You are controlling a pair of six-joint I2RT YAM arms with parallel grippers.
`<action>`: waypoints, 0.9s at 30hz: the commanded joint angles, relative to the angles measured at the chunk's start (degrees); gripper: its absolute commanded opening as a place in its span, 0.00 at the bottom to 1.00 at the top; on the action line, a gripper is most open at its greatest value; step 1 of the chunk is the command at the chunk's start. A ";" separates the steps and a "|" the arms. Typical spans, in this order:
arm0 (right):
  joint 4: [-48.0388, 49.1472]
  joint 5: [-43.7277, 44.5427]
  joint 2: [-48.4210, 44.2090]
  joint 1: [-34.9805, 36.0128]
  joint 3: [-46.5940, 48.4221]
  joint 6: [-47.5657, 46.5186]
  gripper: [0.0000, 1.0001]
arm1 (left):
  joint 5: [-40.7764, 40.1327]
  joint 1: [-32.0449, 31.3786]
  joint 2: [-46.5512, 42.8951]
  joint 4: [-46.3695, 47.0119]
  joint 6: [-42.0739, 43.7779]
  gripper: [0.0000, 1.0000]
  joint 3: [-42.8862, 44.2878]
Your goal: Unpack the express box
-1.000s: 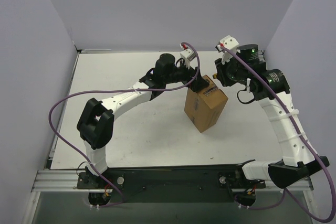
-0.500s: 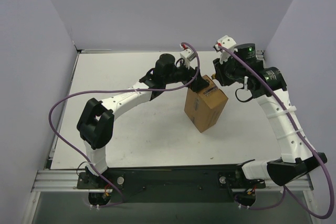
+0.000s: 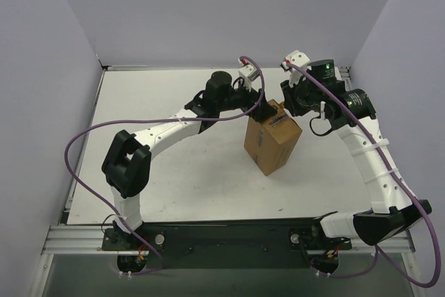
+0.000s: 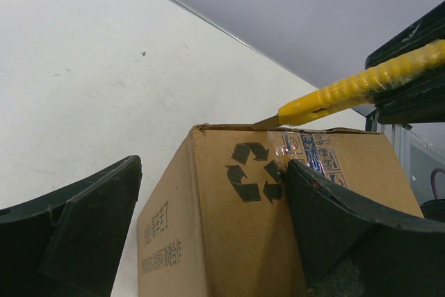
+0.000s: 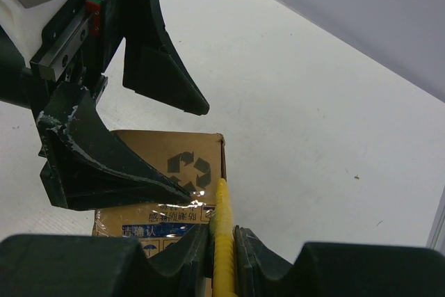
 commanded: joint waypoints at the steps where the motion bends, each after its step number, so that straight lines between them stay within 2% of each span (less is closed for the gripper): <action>1: -0.93 0.16 0.37 0.39 -0.64 -0.79 0.00 | -1.05 0.01 3.07 -11.91 3.64 0.93 -3.66; 27: -17.10 2.27 1.69 0.39 7.70 0.00 0.00 | -2.11 -0.08 3.33 -11.47 3.29 0.93 -4.27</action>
